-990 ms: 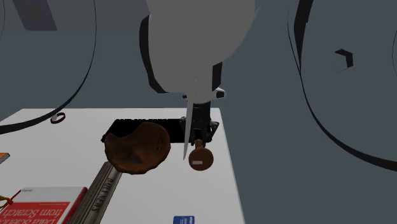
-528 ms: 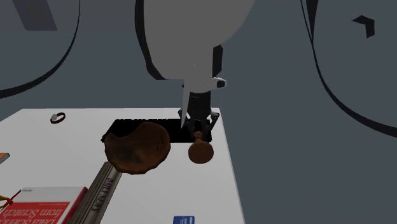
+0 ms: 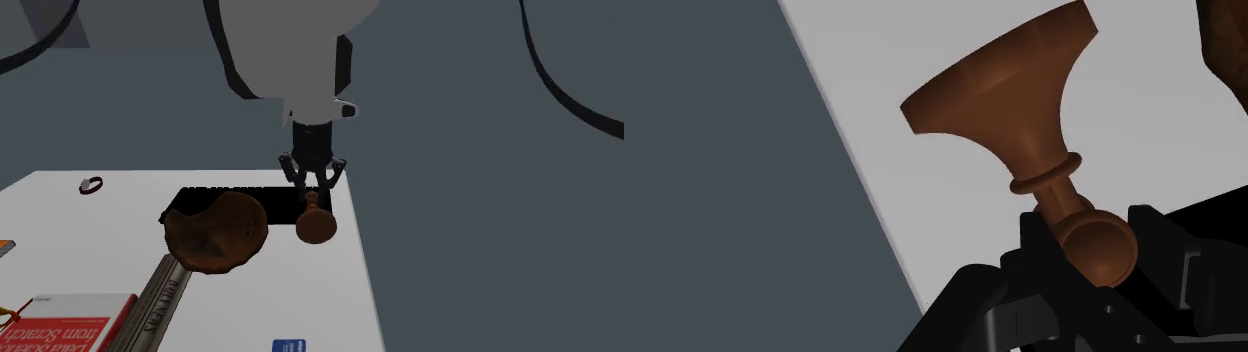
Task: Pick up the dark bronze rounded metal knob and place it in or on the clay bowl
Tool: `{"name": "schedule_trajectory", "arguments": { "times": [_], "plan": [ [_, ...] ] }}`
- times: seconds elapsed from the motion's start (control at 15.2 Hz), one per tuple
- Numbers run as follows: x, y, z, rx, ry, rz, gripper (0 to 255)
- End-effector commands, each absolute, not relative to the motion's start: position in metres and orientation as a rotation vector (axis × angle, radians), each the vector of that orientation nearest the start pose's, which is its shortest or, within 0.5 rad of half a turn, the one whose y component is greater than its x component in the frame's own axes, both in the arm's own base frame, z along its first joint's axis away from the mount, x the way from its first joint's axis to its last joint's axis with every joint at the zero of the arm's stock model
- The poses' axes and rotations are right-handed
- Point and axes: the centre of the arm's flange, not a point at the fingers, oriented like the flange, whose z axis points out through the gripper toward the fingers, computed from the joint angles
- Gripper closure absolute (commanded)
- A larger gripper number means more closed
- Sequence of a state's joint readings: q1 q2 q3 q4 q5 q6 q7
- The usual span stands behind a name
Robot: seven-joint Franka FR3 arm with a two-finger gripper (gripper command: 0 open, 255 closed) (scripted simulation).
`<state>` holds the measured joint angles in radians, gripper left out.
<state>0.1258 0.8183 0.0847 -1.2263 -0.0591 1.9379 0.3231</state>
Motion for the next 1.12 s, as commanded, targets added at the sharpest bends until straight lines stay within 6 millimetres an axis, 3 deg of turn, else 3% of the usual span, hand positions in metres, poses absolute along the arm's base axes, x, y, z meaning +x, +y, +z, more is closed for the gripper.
{"name": "schedule_trajectory", "arguments": {
  "times": [0.0,1.06],
  "plan": [
    [0.730,0.136,0.283,-3.151,0.177,0.162,255],
    [0.730,0.136,0.363,-3.151,0.177,0.162,255]
  ]
}}
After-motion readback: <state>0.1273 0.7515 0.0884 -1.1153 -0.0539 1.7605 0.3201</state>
